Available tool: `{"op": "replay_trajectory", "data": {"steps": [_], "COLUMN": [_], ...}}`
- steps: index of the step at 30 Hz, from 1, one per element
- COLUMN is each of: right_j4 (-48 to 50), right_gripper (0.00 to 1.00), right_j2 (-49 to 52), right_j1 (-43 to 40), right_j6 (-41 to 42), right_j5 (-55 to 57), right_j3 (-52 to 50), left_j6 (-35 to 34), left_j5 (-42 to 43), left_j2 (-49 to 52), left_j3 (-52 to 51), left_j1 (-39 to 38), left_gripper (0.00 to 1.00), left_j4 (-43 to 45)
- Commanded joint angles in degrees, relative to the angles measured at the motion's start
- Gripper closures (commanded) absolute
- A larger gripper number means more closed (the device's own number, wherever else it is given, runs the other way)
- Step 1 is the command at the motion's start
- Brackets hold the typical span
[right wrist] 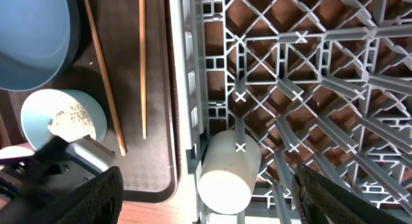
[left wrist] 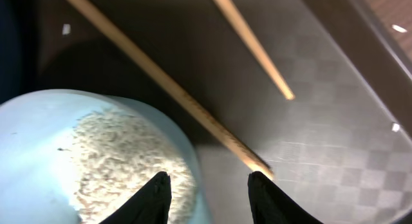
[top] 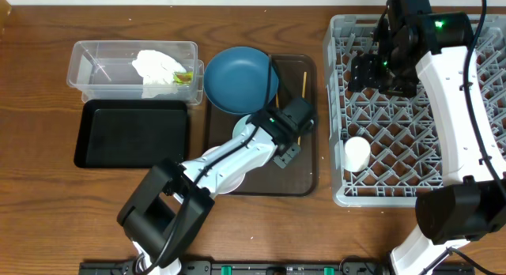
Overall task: Sort waste into correct bins and load items into the dishwasher rack
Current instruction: 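Reach the left gripper to the light-blue rice bowl and grasp its rim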
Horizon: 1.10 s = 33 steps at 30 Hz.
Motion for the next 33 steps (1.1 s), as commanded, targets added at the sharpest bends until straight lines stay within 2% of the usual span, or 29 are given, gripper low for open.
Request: {"op": "replay_trajectory", "data": {"steps": [1,12,18,33], "right_j4": [-0.22,-0.17,-0.15,-0.17], "right_gripper": [0.18,0.18,0.19,0.19], "right_j2": [0.20,0.20,0.20,0.20], "right_j1": [0.55,0.55,0.55,0.52], "right_j6": [-0.81,-0.79,-0.81,-0.81], "right_j5": [-0.09,-0.09,-0.09,-0.07], "right_j3": [-0.17,-0.17,-0.17,-0.17], "left_j6": [-0.11,-0.07,-0.09,-0.31], "left_j5": [-0.04,1.88,1.90,2.40], "left_j2": [0.15,1.01,1.01,1.97], "left_j3": [0.09,0.09,0.09,0.09], "left_j1": [1.88,3.08,3.04,3.06], "left_gripper": [0.63,0.64,0.73,0.72], "left_j4": [0.28,0.81,0.79,1.49]}}
